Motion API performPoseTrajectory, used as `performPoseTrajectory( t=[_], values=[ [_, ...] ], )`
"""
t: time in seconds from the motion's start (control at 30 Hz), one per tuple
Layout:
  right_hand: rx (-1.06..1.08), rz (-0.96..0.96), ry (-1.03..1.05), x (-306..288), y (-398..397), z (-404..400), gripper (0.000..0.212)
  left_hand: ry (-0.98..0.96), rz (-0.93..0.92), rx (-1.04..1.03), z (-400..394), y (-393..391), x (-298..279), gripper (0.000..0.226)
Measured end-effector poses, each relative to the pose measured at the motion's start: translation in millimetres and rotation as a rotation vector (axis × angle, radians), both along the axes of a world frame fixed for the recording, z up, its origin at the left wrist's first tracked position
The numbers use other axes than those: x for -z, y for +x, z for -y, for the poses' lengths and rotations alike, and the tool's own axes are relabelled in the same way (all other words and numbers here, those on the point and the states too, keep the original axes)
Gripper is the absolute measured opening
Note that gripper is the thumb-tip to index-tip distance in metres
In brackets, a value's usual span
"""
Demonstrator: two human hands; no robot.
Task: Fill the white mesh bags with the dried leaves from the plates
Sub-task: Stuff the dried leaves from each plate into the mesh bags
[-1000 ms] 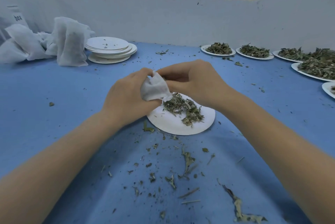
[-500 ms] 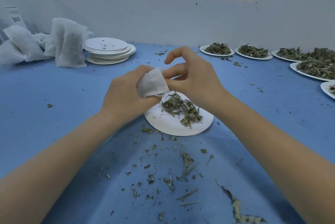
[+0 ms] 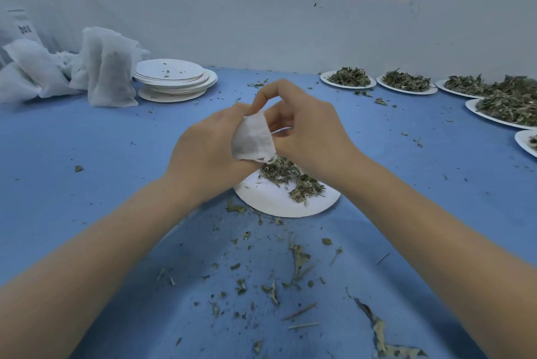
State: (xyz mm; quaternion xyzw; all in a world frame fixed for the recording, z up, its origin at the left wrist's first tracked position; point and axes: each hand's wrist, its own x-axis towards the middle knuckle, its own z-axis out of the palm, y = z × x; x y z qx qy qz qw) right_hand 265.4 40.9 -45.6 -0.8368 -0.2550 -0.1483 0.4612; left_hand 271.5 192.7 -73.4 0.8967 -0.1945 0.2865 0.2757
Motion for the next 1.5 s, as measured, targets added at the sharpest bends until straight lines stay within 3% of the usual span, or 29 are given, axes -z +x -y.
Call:
performPoseTrajectory(
  t=[0.2, 0.3, 0.37, 0.47, 0.53, 0.7, 0.87, 1.03, 1.23, 1.5],
  values=[
    [-0.185, -0.158, 0.111, -4, 4, 8, 0.031, 0.049, -0.015, -0.02, -4, 1, -1, 0.058],
    [-0.03, -0.118, 0.128, -2, 13, 21, 0.018, 0.147, -0.004, -0.079, -11, 5, 1, 0.047],
    [0.17, -0.074, -0.17, 3, 19, 26, 0.009, 0.186, -0.01, -0.094, -14, 7, 3, 0.047],
    [0.252, -0.201, -0.68, 18, 24, 26, 0.052, 0.22, 0.002, -0.1, -15, 9, 5, 0.048],
    [0.238, -0.261, -0.805, 25, 23, 22, 0.068, 0.218, 0.01, -0.108, -15, 9, 6, 0.048],
    [0.126, -0.197, -0.699, 20, 21, 20, 0.052, 0.206, 0.038, -0.112, -15, 9, 8, 0.046],
    [0.117, -0.262, -0.75, 19, 16, 14, 0.073, 0.191, 0.045, -0.131, -17, 10, 9, 0.045],
    [0.103, -0.128, -0.735, 22, 13, 7, 0.037, 0.193, 0.049, -0.126, -17, 11, 10, 0.044],
    [0.09, -0.041, -0.765, 20, 13, 6, 0.028, 0.194, 0.05, -0.132, -19, 12, 12, 0.045],
    [0.14, 0.099, -0.591, -7, 12, 17, 0.023, 0.232, 0.038, -0.144, -18, 13, 12, 0.049]
  ],
)
